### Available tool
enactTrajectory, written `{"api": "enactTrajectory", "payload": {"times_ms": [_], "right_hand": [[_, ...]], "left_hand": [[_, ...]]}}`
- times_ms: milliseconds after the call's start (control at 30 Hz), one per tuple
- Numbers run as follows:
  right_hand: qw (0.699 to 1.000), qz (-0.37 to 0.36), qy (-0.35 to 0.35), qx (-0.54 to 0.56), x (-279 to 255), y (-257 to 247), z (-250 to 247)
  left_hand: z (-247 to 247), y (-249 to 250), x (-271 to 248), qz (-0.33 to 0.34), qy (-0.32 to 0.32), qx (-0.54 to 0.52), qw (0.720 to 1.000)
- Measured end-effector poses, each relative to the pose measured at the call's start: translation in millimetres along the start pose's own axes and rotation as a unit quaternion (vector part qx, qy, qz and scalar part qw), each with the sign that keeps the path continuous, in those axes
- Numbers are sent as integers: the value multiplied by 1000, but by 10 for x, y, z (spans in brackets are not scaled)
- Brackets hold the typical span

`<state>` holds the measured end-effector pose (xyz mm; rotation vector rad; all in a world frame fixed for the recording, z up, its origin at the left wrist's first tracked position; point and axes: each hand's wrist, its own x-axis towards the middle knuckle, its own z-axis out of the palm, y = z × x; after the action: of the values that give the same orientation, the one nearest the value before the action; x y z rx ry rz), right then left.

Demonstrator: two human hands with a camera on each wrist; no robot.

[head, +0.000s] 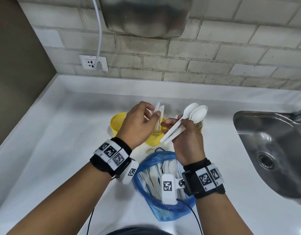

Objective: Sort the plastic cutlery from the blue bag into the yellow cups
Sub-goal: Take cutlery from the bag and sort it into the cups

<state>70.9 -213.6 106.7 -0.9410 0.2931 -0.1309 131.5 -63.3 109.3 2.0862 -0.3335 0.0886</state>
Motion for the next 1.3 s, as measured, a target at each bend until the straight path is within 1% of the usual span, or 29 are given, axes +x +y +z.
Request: {"api": "enactTrajectory", "payload": {"times_ms": [67,100,133,167,300,367,433,533,667,767,833,900,967,1000,1033,1067,1133,1200,1267,1300], "right_hand": [[998,-32,-12,-46,16,26,46],[997,-42,-16,-64,17,44,68],[996,-48,-21,-76,21,75,92],[994,-54,-25,-89,19,100,124],[980,-74,-40,-180,-38,231,276],[972,-78,-55,-216,-63,274,317],[965,-68,-76,-243,-69,283,332],[960,-67,-90,-257,-28,256,304],[945,-80,-132,-288,18,221,226],[931,-88,-140,-326,72,261,213],[924,-92,-124,-350,100,296,245],[926,-101,-105,-348,144,289,278],[932,-112,-90,-333,193,254,307],[931,-122,-83,-333,223,244,324],[931,-132,-71,-332,258,246,351],[932,-139,-59,-330,303,259,390],[935,-148,-34,-321,397,337,491],[932,-157,-2,-326,490,455,596],[922,-169,11,-348,552,594,665],[912,-181,14,-368,566,658,693]], "left_hand": [[-29,37,-156,-11,-105,-18,994],[-31,30,-219,-9,-145,-13,989],[-25,1,-270,-2,-170,-3,985],[-16,-21,-305,8,-181,5,983],[13,-129,-373,34,-158,-17,987],[13,-190,-401,36,-161,-51,985],[10,-275,-438,30,-160,-72,984],[-52,-378,-492,48,-148,-59,986],[-152,-465,-550,80,-164,-17,983],[-220,-528,-576,95,-165,4,982],[-307,-558,-580,86,-148,25,985],[-430,-634,-541,74,-93,83,989],[-550,-733,-461,57,-31,142,988],[-608,-763,-416,40,-15,161,986],[-654,-782,-368,16,-13,172,985],[-684,-805,-314,-8,-25,181,983],[-697,-852,-217,-51,-62,194,978],[-650,-955,-123,-83,-85,187,975],[-573,-1054,-71,-99,-84,160,979],[-530,-1086,-59,-100,-72,148,981]]}}
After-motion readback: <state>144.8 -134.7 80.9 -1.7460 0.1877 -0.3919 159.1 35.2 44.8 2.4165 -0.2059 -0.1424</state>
